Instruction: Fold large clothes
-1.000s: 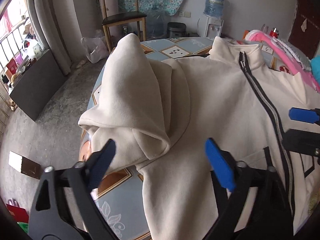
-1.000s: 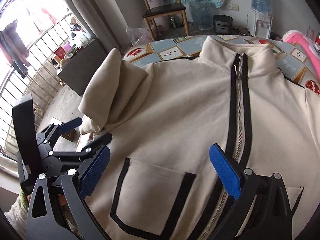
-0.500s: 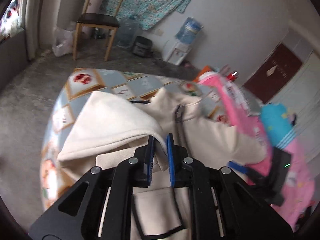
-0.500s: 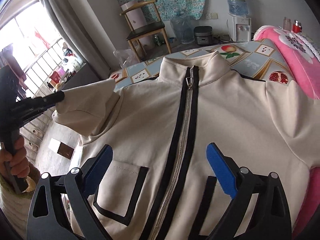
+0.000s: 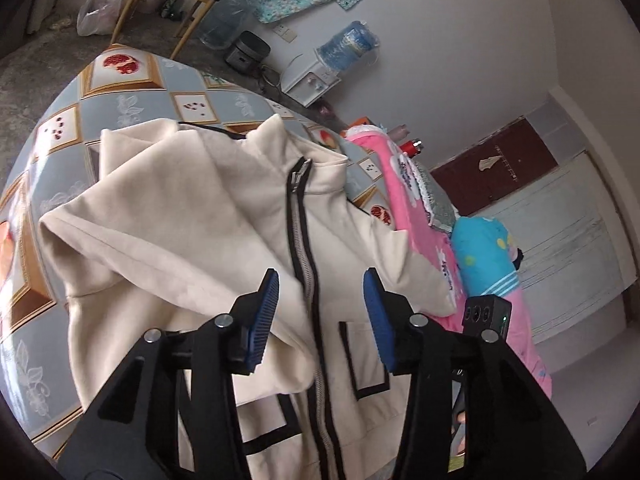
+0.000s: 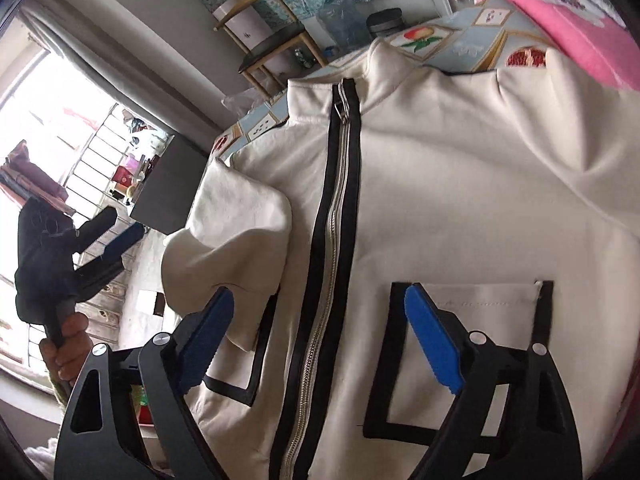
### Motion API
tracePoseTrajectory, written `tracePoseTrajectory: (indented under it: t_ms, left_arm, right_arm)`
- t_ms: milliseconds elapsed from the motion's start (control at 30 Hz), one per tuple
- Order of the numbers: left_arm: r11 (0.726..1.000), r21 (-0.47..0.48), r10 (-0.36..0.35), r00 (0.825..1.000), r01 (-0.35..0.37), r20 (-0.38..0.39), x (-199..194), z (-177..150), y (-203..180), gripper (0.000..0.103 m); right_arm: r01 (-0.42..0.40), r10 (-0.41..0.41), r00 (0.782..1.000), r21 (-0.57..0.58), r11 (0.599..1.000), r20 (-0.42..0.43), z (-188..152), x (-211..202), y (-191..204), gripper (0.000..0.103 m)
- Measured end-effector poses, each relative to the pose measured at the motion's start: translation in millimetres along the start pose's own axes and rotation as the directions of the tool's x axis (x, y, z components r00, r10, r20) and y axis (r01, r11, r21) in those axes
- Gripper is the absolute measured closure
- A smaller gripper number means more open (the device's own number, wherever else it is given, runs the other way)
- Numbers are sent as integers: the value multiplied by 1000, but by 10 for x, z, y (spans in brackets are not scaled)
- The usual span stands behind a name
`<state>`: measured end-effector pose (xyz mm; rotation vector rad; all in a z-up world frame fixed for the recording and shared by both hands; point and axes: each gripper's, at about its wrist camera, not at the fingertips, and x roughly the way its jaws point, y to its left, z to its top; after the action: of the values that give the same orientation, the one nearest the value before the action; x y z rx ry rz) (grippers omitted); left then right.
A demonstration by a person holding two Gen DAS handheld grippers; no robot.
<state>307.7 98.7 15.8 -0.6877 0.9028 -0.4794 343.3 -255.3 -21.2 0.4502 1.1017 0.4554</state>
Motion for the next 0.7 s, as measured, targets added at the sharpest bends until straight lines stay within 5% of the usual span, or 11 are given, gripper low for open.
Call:
tracePoseTrajectory:
  t_ms: [100,167,267,400,500,633,667,700]
  left_arm:
    - [996,7,88,996,-88,5,-154,-65,218,60]
    - [975,40,221,975,-220,-4,-199,-119,316,60]
    - [907,125,406,913,-401,-19,-197,-219,458,60]
    - [811,222,557,831,-542,-7,-87,-386,596,60]
    - [752,275,619,786,-599,20,-26,-488,684,60]
    - [732,296,634,772,-614,33,9,-576,743,60]
    - [729,296,638,770,-617,33,18,-581,747,60]
    - [728,296,639,768,-618,34,18,-590,751,60]
  right_arm:
    - [-33,33,999,2,999,-40,-30,109,75,27]
    - [-51,50,997,-16,999,-66,-35,163,194,29]
    - [-148,143,979,-23,989,-145,-87,300,418,29]
    - [-246,236,937,-8,969,-257,-209,588,808,28]
    - [-185,168,949,-41,982,-267,-258,832,1082,28]
    - [32,-55,978,-118,992,-201,-238,1190,1264,31]
    - [80,-106,978,-142,987,-181,-216,1238,1267,52]
    - [111,-139,976,-169,979,-168,-184,1260,1282,61]
